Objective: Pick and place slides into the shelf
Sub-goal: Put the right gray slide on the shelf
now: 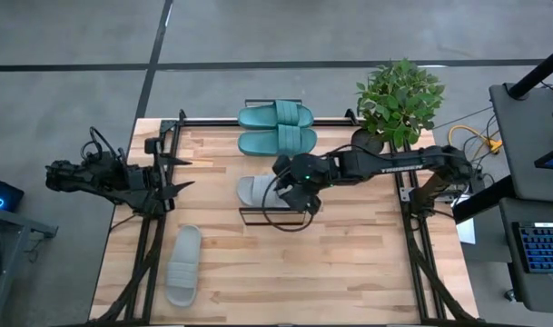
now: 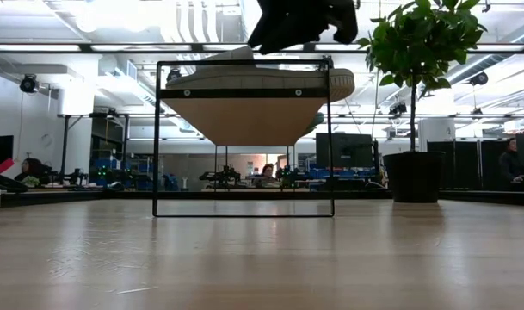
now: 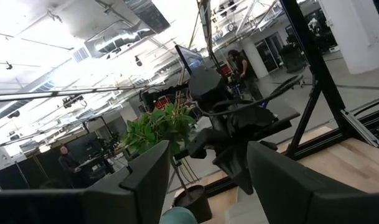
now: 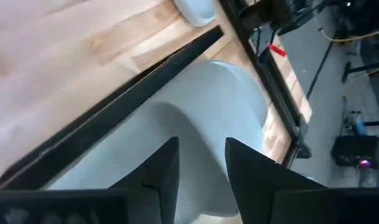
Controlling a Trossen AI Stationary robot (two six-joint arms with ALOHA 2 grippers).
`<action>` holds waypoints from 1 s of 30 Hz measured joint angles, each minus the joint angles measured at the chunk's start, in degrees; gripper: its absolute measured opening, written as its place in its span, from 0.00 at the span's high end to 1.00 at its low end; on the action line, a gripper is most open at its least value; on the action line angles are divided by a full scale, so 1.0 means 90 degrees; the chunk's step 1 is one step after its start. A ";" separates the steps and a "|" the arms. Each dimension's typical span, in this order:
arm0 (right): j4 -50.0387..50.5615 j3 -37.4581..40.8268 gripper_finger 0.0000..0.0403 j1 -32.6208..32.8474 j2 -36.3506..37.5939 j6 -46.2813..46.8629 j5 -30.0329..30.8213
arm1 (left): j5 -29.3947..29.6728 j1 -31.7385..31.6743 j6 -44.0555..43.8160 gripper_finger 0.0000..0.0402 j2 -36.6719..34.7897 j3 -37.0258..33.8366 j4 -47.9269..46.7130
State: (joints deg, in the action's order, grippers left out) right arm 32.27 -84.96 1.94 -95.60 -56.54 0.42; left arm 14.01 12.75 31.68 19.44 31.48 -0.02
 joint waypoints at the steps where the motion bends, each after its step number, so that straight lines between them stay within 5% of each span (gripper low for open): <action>1: -0.0054 -0.0014 0.71 -0.0001 -0.0002 -0.0063 0.0075 | 0.0001 0.0000 -0.0005 0.51 0.0000 0.0000 -0.0006; 30: -0.0425 0.0106 0.78 -0.0343 -0.0014 -0.0832 -0.0284 | -0.0001 0.0000 0.0008 0.51 0.0028 0.0000 -0.0152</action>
State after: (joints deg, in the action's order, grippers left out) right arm 28.45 -84.00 -1.15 -95.72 -64.03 -2.13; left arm 14.00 12.75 31.75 19.70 31.48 -1.39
